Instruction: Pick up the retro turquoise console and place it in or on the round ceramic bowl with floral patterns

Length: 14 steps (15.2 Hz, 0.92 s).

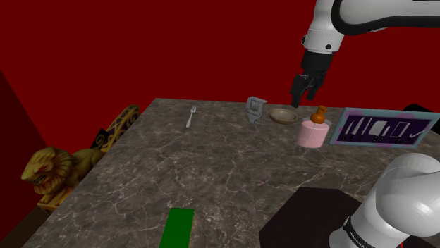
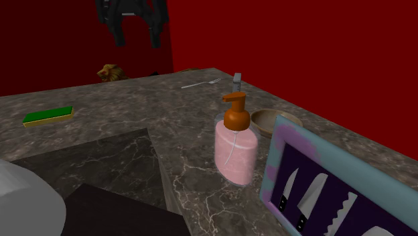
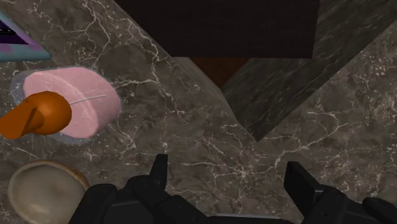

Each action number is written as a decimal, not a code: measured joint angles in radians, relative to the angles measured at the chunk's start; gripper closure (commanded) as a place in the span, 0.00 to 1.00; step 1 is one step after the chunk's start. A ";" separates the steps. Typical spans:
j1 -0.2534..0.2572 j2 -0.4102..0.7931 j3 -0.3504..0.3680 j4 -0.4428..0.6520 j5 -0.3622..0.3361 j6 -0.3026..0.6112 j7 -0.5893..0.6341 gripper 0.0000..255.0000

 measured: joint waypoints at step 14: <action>-0.024 0.396 -0.150 0.165 -0.028 0.236 -0.180 0.00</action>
